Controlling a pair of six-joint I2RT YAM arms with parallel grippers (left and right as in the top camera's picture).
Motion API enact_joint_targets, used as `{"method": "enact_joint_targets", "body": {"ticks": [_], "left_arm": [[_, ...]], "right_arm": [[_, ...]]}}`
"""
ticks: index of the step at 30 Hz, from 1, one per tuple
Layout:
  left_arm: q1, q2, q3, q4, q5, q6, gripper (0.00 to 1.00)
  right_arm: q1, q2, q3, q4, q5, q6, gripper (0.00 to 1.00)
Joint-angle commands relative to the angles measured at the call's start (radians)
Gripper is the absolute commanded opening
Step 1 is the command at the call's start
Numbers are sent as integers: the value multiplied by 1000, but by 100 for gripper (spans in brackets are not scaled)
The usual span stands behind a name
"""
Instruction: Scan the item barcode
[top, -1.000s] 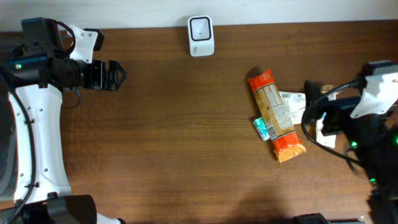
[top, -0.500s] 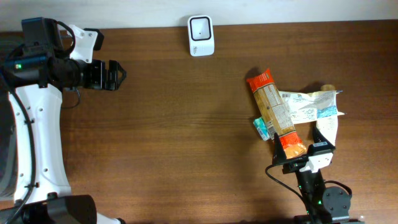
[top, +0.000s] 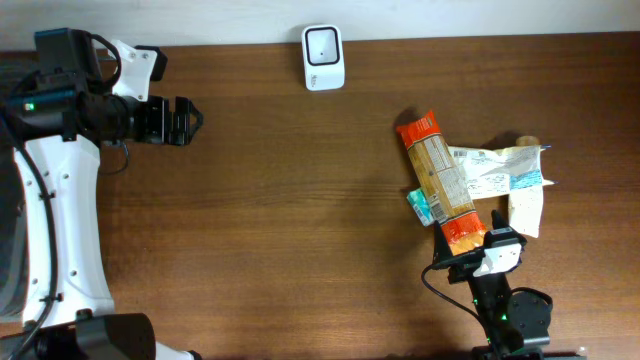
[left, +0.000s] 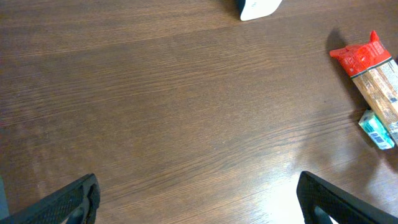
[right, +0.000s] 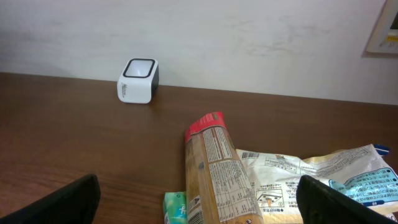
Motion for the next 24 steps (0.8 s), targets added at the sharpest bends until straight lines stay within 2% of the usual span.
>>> {"method": "enact_joint_targets", "body": {"ticks": [1, 11, 15, 18, 21, 24], "left_arm": [[3, 2, 3, 2, 10, 16, 99], [-1, -3, 3, 2, 10, 16, 99], [-73, -69, 1, 1, 10, 16, 99], [-147, -157, -52, 31, -110, 16, 99], [-193, -311, -343, 258, -139, 16, 99], [-194, -520, -767, 644, -113, 16, 99]], "right_arm": [[-5, -11, -9, -1, -5, 1, 99], [-5, -11, -9, -1, -5, 2, 99], [-5, -11, -9, -1, -5, 2, 99], [-5, -10, -9, 0, -5, 2, 99], [-5, -10, -9, -1, -5, 1, 99], [-5, -10, -9, -1, -5, 1, 99]]}}
